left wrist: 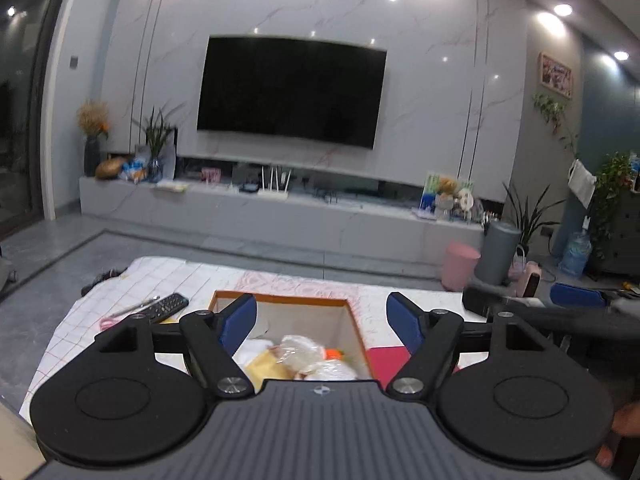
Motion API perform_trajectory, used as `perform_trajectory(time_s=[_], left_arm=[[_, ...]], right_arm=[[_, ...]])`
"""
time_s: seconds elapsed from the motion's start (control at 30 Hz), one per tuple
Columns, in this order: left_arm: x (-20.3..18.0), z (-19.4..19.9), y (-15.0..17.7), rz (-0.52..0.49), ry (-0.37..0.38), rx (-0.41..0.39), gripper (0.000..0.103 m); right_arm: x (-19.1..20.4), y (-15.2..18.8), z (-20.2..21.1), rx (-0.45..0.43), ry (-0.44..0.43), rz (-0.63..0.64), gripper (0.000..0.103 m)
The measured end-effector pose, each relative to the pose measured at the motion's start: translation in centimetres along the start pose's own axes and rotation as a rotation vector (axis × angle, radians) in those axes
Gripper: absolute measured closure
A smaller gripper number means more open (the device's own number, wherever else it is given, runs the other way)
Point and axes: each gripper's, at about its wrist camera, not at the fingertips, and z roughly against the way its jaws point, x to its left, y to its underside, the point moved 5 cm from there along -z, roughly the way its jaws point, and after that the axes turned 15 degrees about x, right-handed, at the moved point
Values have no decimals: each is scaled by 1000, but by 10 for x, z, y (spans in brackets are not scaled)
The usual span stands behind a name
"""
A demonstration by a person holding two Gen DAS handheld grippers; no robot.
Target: Organize soft objects
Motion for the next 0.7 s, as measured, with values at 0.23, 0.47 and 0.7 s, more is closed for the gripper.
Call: perform_trajectory(time_s=[0.23, 0.47, 0.7], left_arm=[[-15, 1, 43, -1, -28, -36, 16], [-25, 4, 71, -12, -8, -83, 14], [-41, 2, 90, -21, 15, -129, 8]], right_arm=[[-20, 47, 15, 7, 39, 87, 3], [-32, 94, 21, 32, 42, 141, 3], [-34, 138, 20, -47, 47, 148, 3]])
